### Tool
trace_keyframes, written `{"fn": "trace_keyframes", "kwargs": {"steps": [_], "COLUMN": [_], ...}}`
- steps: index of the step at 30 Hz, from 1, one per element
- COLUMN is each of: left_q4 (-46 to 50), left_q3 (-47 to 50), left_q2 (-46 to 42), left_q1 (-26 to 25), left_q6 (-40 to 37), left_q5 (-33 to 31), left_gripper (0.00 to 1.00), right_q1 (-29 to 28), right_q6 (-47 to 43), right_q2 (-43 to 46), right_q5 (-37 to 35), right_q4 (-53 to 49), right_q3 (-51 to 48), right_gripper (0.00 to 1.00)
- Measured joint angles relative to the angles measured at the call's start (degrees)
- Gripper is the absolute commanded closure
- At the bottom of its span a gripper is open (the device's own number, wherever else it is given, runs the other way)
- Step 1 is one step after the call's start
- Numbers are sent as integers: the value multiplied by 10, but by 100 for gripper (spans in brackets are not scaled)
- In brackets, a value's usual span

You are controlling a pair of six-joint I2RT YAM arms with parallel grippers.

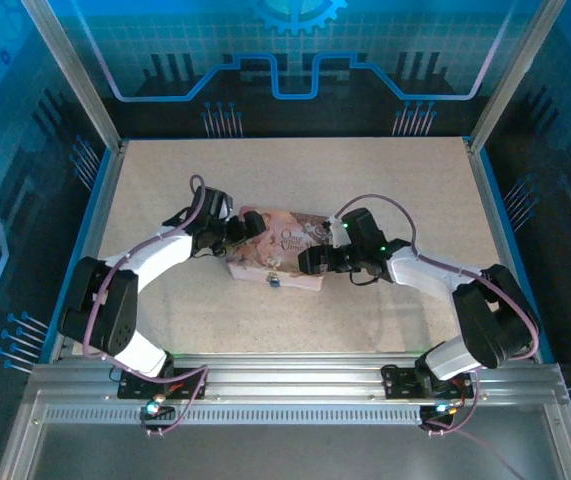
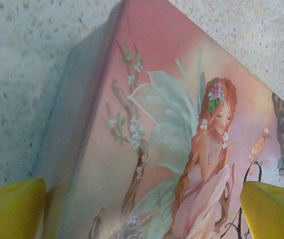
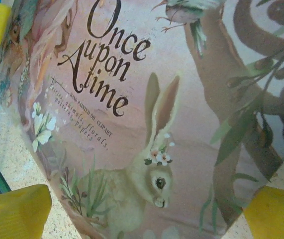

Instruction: Unlock a padlock with a key

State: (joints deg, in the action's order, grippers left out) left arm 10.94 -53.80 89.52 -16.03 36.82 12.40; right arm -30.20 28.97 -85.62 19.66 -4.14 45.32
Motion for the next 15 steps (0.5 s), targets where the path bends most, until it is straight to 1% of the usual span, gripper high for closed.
{"fn": "trace_keyframes", "kwargs": {"steps": [8,15], "left_q4": [-12,-21], "left_q3": [-43,-46], "left_q2": [50,54], "left_q1": [11,13], "left_q6": [-17,-23], "left_q5": [-2,6], "left_gripper": [1,1], "right_q1": [0,2], "right_q6": [9,3], "right_q2": [-13,-1], "right_q5": [7,-20], "right_q4": [12,-4], "right_q3": [6,8], "right_gripper": [1,0]}}
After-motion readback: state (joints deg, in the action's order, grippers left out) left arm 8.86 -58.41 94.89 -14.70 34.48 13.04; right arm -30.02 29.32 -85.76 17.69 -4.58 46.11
